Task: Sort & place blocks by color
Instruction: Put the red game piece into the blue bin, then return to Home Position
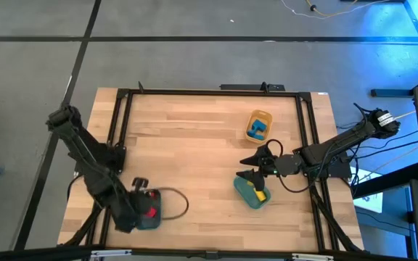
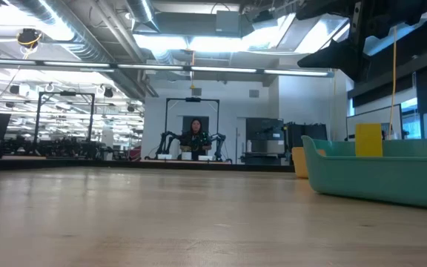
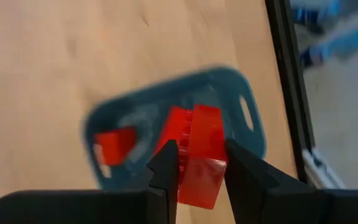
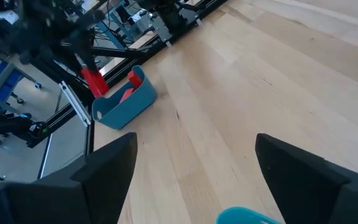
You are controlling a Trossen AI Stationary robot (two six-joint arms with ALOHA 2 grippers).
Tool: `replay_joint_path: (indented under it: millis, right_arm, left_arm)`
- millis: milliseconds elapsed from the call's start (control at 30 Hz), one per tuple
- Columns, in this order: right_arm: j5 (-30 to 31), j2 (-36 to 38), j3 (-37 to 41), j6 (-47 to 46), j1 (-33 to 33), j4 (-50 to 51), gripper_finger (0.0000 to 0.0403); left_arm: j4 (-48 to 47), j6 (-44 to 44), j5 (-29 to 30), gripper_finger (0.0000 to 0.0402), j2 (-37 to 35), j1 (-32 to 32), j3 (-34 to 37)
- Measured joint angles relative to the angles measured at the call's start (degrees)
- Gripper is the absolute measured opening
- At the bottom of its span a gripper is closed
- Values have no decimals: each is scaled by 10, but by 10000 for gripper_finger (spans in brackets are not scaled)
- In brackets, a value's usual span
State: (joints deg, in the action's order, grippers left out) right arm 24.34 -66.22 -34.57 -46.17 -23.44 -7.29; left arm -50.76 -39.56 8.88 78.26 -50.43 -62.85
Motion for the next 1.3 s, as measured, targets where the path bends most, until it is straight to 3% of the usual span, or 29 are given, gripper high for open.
replay_joint_path:
  millis: [233,633,900,1300]
  right_arm:
    - [0,0,0,0,0,0,326]
    - [0,0,0,0,0,0,326]
    - [0,0,-1,0,0,-1,326]
    - [0,0,-1,-1,0,-1,326]
  left_arm:
    - [11,55,-49,88,85,-16,0]
    - [11,71,-15,89,133,6,0]
    - [15,66,-26,158,129,20,0]
    - [48,51,-54,195,117,29,0]
